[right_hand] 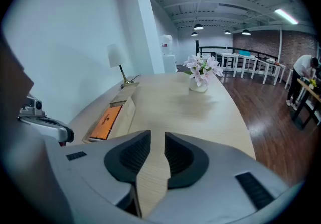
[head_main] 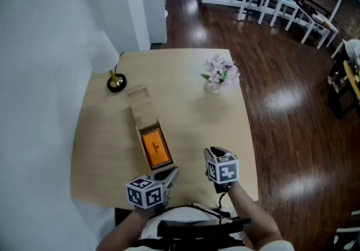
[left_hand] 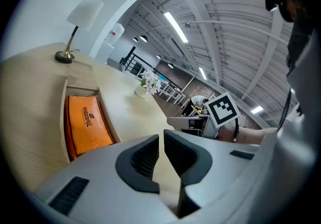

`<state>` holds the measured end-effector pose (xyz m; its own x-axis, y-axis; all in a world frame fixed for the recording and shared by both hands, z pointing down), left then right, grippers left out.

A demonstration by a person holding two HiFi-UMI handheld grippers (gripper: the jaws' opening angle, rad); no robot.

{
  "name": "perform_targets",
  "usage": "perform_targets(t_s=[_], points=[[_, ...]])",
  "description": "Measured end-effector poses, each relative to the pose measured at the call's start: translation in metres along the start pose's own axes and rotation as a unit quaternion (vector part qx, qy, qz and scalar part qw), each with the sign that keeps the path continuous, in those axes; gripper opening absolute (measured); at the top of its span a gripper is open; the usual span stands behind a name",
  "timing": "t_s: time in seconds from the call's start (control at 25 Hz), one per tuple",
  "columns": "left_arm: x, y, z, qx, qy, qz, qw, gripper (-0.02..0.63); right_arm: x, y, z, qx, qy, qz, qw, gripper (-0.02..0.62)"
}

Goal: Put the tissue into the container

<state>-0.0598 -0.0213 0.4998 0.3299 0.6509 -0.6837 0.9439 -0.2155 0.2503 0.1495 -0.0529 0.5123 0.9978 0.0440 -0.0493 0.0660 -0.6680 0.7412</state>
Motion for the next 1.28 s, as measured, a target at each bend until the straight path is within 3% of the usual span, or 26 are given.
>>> perform_targets(t_s=[0.4, 0.84, 1.28], points=[[0.010, -0.013, 0.000, 0.006, -0.003, -0.013, 0.9999, 0.025, 0.015, -0.024, -0.011, 0.018, 0.015, -0.020, 1.000, 0.003], [0.017, -0.038, -0.013, 0.006, -0.023, -0.016, 0.9996, 0.012, 0.029, -0.059, -0.036, 0.032, 0.059, -0.015, 0.998, 0.000], [0.029, -0.013, -0.019, -0.058, 0.013, -0.052, 0.9969, 0.012, -0.001, -0.069, -0.046, 0.034, 0.029, 0.031, 0.998, 0.000]])
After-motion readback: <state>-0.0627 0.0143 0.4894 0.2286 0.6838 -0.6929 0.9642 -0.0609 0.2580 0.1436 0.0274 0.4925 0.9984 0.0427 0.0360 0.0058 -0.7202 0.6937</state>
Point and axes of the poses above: the fingertips, and each gripper's own axes: y forward along the fingers, x to its right, z out of its top, the point moved 7 cm from there along -y, backward along the fingers, and after that the axes turned 15 degrees about -z, right-handed, at the moved point
